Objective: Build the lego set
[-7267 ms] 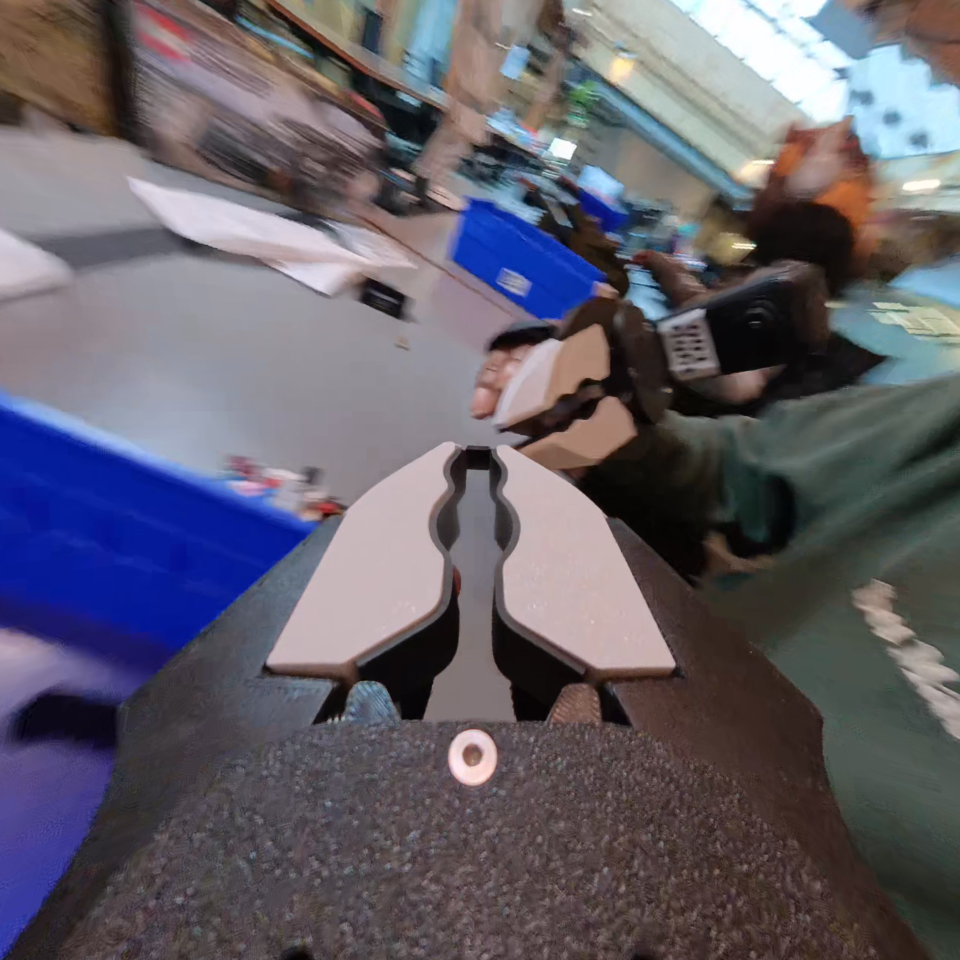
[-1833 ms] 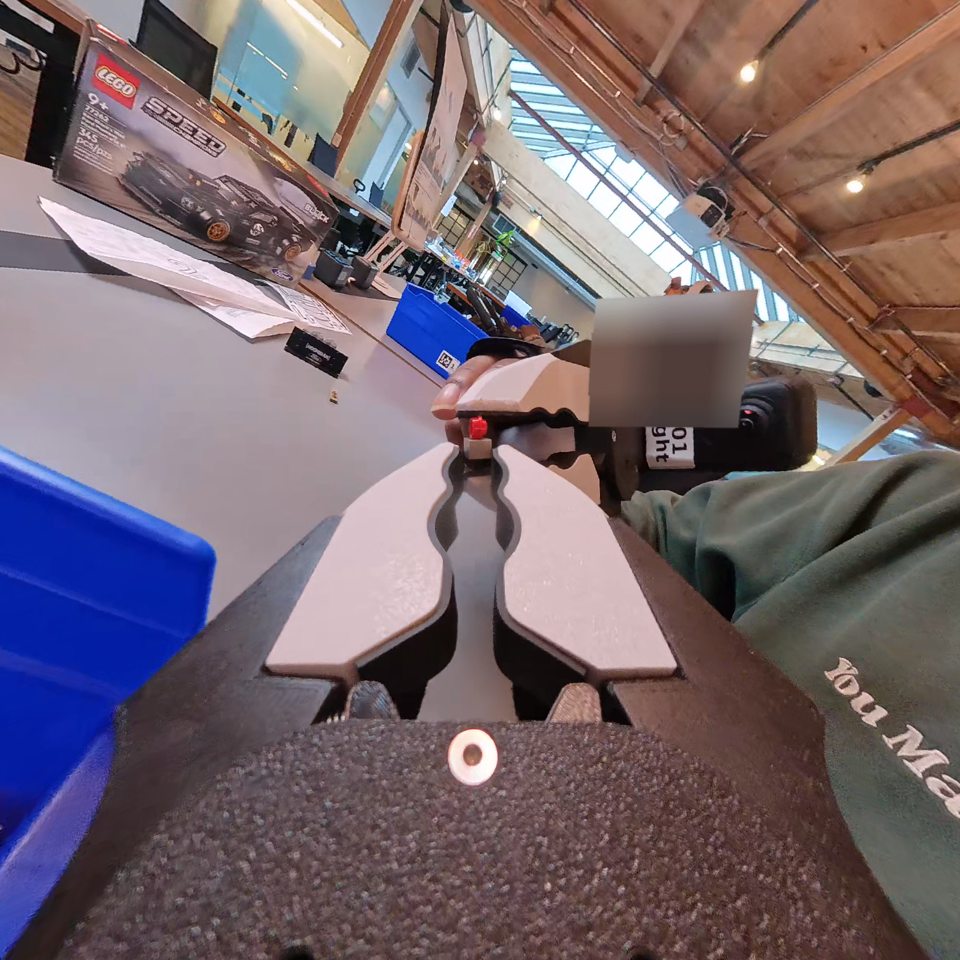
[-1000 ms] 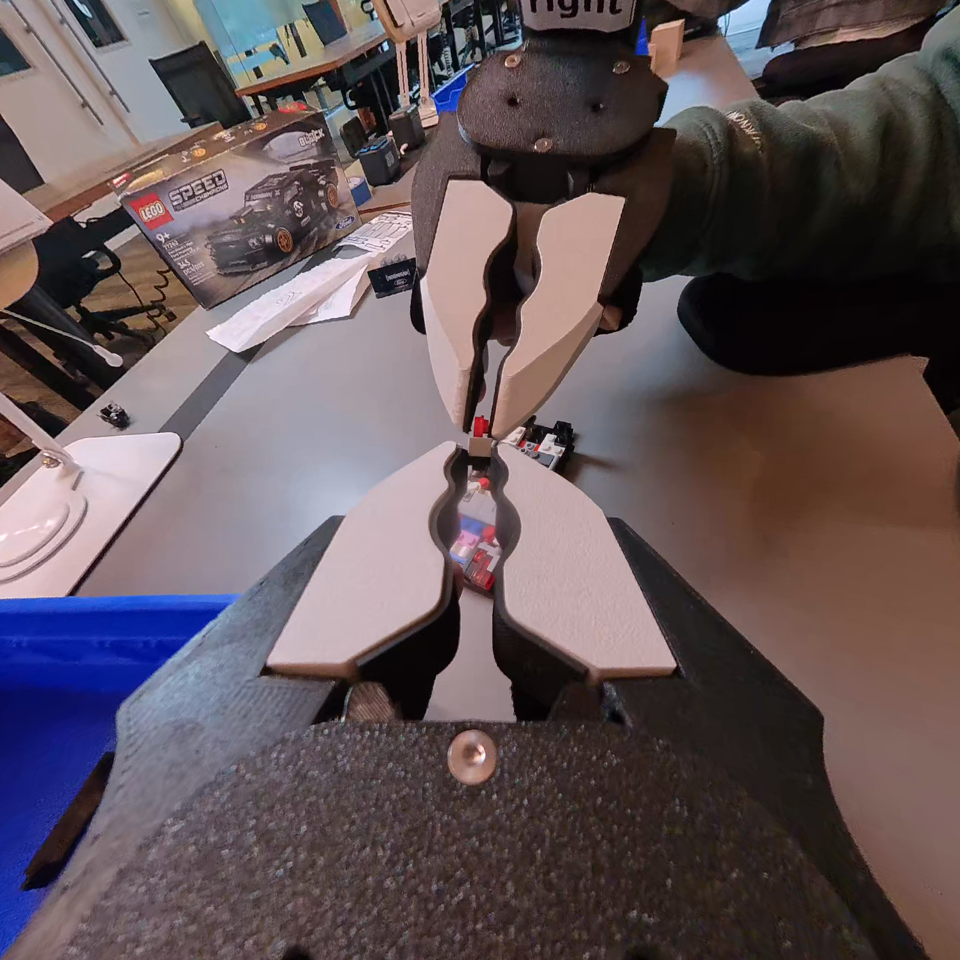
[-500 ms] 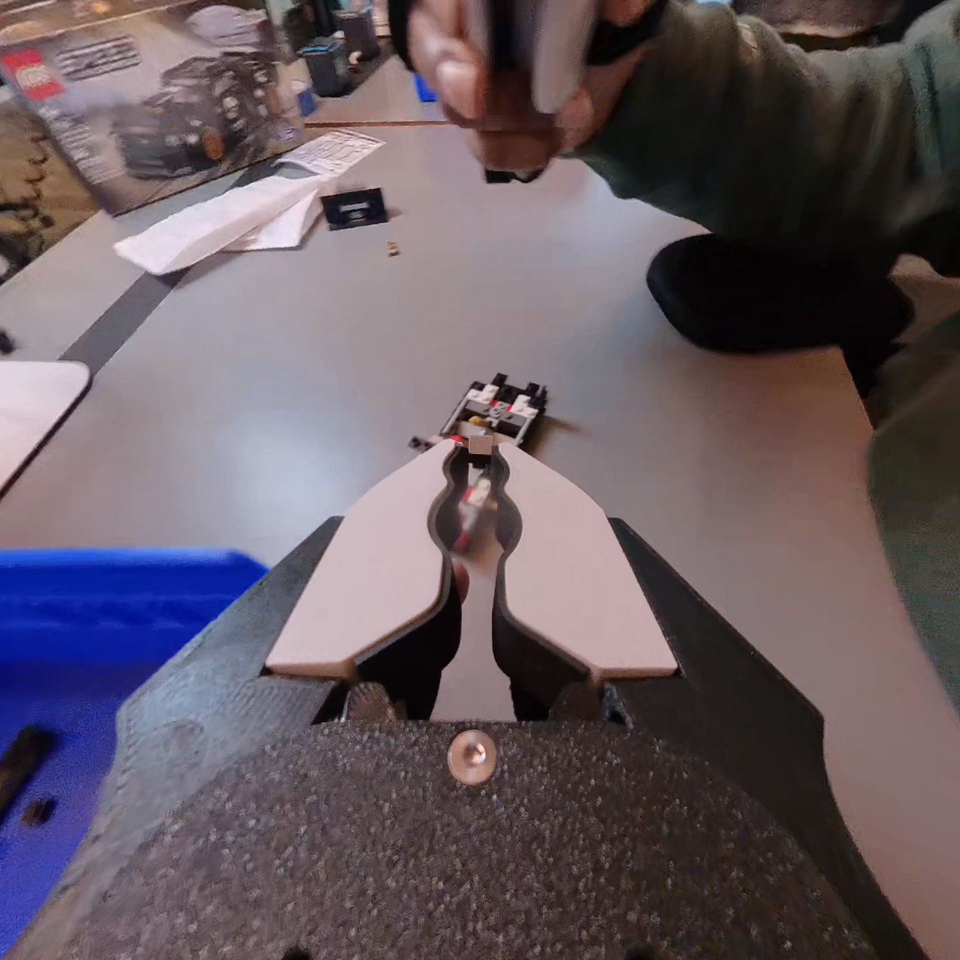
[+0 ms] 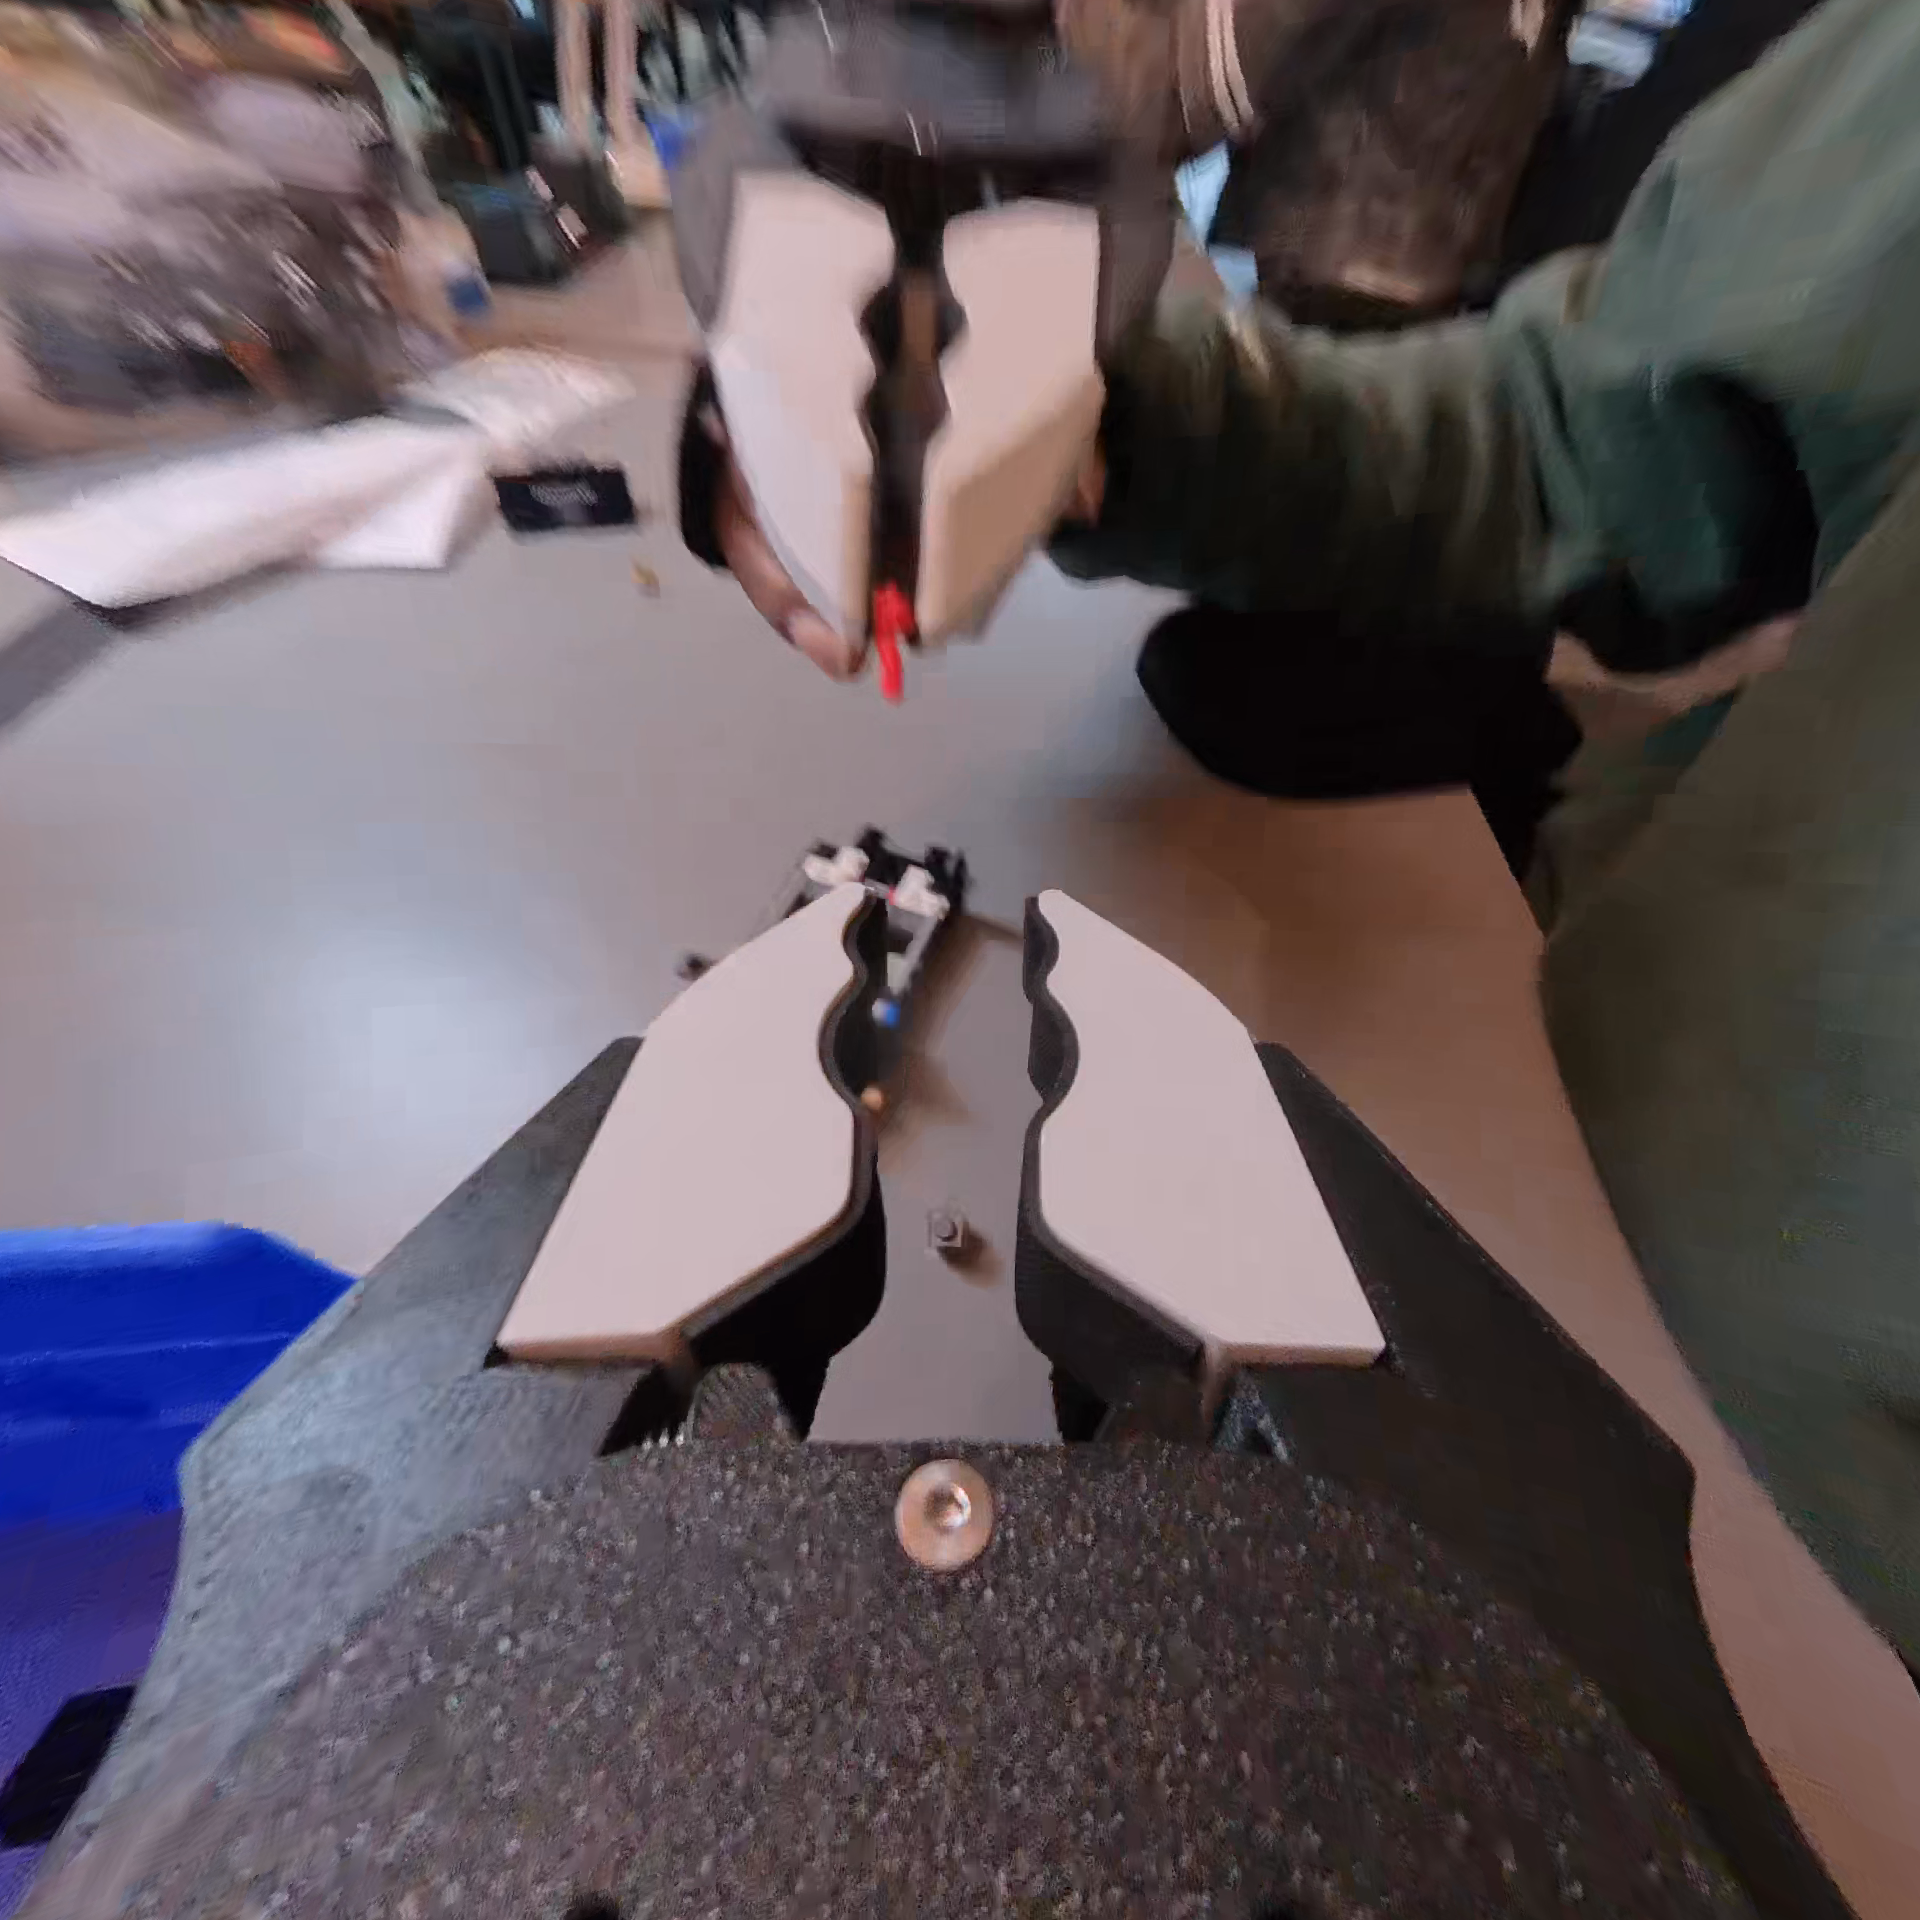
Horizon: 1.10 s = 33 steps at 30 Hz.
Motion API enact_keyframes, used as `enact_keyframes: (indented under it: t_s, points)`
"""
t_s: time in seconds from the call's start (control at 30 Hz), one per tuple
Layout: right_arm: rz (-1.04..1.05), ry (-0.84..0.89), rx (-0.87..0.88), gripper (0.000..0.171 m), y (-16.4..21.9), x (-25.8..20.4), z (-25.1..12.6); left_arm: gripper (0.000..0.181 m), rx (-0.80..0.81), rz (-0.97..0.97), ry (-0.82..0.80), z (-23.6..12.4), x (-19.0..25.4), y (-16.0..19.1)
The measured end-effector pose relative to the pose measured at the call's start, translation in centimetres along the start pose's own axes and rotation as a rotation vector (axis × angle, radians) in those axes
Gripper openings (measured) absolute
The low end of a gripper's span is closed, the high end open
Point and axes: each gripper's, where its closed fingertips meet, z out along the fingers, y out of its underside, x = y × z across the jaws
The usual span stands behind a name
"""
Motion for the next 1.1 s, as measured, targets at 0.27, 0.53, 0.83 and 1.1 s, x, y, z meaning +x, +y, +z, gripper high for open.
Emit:
enact_keyframes:
  t_s: [0.27, 0.53, 0.83, 1.1]
  points:
    - [0.015, -0.034, -0.032, 0.005, 1.0, -0.6, 1.5, 0.002, 0.107, 0.061, -0.09, -1.0, -0.4, -2.5]
    - [0.017, 0.048, -0.011, 0.005, 0.4, 0.7, 1.2, 0.0, 0.099, 0.05, -0.332, -5.5, -5.0, -4.2]
    - [0.041, 0.029, 0.049, 0.005, -0.2, 0.3, 1.9, 0.017, 0.069, 0.09, -0.138, -3.3, -1.5, -3.2]
    - [0.043, 0.011, 0.048, 0.005, -0.1, 0.1, 2.3, 0.003, 0.036, 0.104, -0.137, -2.1, -1.1, -2.8]
